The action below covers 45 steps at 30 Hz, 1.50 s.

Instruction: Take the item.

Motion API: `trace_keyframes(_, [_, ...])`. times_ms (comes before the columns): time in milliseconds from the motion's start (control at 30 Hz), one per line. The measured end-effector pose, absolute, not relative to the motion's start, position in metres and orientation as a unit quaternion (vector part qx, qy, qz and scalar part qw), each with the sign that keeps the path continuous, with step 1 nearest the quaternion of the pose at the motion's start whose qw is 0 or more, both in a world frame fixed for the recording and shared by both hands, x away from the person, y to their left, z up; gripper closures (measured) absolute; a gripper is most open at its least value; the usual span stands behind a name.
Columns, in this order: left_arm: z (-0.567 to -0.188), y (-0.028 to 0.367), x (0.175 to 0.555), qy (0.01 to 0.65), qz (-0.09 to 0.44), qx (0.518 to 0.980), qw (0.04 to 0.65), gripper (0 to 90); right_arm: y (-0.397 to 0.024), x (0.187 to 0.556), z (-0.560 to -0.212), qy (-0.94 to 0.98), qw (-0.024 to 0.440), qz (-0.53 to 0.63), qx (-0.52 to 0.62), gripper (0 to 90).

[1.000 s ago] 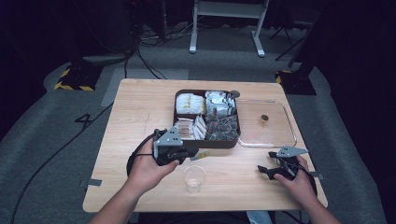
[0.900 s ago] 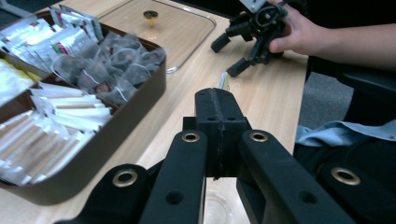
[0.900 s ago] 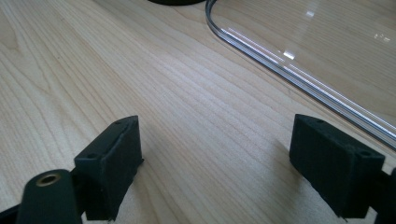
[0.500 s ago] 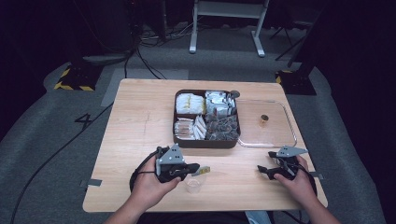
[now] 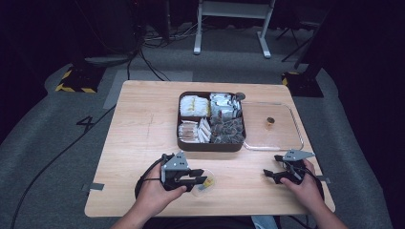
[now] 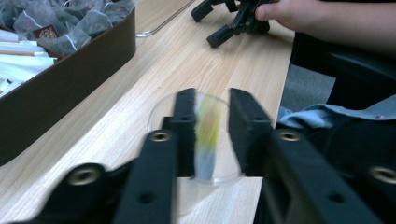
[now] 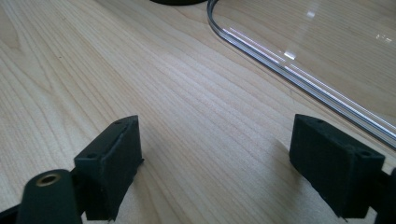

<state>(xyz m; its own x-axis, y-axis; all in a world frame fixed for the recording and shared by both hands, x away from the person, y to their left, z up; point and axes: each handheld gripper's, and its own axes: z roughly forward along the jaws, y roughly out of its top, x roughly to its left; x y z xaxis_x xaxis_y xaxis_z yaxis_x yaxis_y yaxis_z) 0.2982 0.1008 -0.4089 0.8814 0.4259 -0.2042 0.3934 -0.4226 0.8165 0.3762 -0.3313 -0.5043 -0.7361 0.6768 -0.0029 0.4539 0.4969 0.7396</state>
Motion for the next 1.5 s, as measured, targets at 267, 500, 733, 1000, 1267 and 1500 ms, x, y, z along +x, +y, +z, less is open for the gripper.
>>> trace_keyframes(267, [-0.407,0.103,0.300,0.246,0.039,0.841,0.481,59.6,-0.331,0.376,-0.504,0.852,0.148,0.376,0.332,16.9])
trace_keyframes(500, [-0.403,0.117,0.306,0.269,0.068,0.832,0.481,51.0,-0.331,0.376,-0.504,0.852,0.148,0.376,0.332,16.9])
trace_keyframes(733, [-0.400,0.138,0.311,0.296,0.105,0.831,0.459,43.0,-0.331,0.377,-0.504,0.853,0.148,0.376,0.331,16.9])
trace_keyframes(1000, [-0.402,0.165,0.318,0.325,0.122,0.829,0.440,38.4,-0.330,0.377,-0.504,0.853,0.147,0.377,0.330,16.9])
trace_keyframes(1267, [-0.409,0.192,0.324,0.362,0.148,0.817,0.424,34.5,-0.330,0.377,-0.504,0.853,0.147,0.377,0.331,16.9])
trace_keyframes(1500, [-0.421,0.214,0.329,0.392,0.164,0.813,0.397,34.1,-0.330,0.377,-0.504,0.853,0.147,0.377,0.331,16.9])
